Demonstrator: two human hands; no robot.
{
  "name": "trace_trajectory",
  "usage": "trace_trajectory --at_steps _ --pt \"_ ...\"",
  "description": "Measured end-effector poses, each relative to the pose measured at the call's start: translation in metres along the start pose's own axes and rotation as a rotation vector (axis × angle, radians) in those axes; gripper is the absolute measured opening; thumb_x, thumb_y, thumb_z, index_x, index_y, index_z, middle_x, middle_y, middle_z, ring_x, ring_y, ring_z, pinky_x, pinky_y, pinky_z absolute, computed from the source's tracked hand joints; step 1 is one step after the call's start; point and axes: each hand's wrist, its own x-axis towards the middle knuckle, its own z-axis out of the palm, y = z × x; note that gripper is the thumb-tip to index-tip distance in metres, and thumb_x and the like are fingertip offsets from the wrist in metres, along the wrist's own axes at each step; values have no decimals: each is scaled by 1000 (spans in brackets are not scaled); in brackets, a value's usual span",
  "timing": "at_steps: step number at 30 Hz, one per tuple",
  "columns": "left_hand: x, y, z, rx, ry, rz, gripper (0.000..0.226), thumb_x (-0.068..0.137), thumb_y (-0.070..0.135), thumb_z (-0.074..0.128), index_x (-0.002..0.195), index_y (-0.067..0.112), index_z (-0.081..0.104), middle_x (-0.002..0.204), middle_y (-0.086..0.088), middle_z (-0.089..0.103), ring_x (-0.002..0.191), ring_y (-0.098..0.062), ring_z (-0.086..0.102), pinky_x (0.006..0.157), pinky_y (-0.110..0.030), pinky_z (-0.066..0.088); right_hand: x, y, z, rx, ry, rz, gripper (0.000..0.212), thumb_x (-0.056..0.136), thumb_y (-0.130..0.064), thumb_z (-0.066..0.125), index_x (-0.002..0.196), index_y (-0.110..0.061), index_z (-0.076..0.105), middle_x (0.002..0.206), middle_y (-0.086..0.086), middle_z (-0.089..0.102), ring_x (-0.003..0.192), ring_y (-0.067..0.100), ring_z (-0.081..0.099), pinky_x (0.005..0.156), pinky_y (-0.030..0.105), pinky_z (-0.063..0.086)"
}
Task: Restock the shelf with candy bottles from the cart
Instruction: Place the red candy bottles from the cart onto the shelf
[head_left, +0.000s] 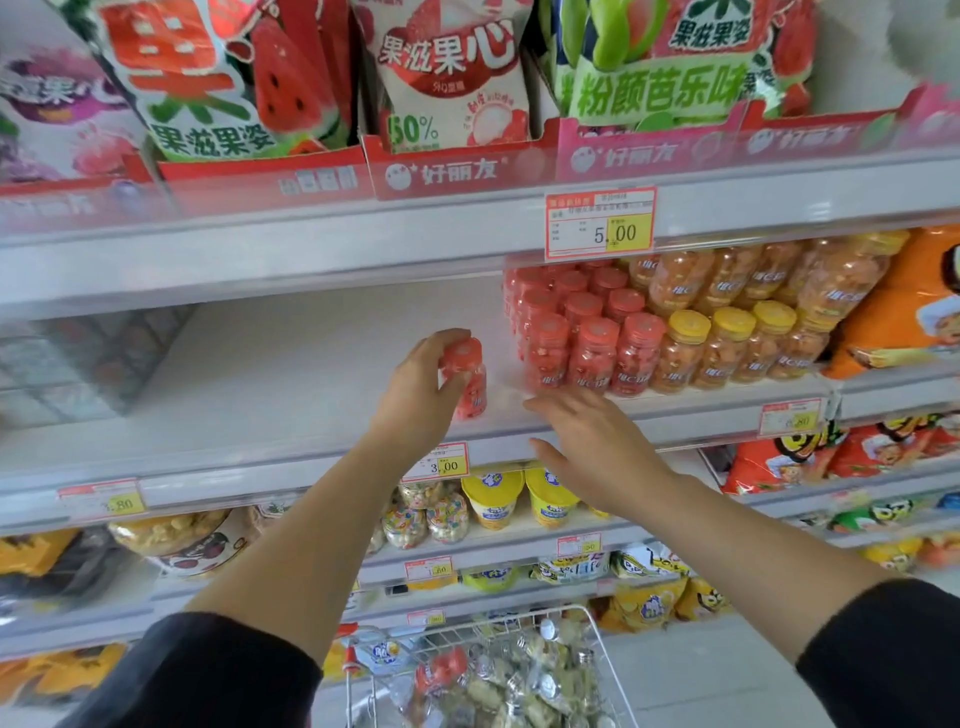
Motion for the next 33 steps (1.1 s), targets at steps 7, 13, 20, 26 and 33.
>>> trace_trajectory --at_steps 7,13,20,26,33 --pt "-1 1 -1 18 -7 34 42 96 10 56 134 26 53 127 4 60 111 -11 57 93 -20 39 13 -9 5 -53 -40 58 49 101 -41 41 145 -19 41 150 3 44 135 28 36 112 42 31" --pt "-1 0 0 23 3 43 41 96 13 57 134 28 53 127 5 61 112 -11 58 96 -24 43 25 -14 4 -33 -97 110 52 101 -45 39 146 -18 39 156 6 36 138 34 32 113 45 31" --pt "2 -2 -1 29 0 48 42 96 13 57 135 27 52 128 4 61 114 -13 58 100 -31 46 40 -20 -3 -20 -140 129 43 103 -31 37 139 -11 44 149 10 40 132 35 35 110 37 24" --pt "2 -3 0 26 12 52 43 96 12 56 136 27 51 129 4 61 116 -15 59 101 -35 47 49 -22 -6 -4 -153 115 36 102 -26 37 131 -8 47 138 10 48 124 31 42 106 35 25" --pt "0 -2 3 22 17 40 50 94 20 62 140 28 45 131 5 59 115 -12 58 98 -32 48 44 -19 0 43 -138 133 40 99 -27 41 135 -11 46 143 10 44 129 36 37 108 43 32"
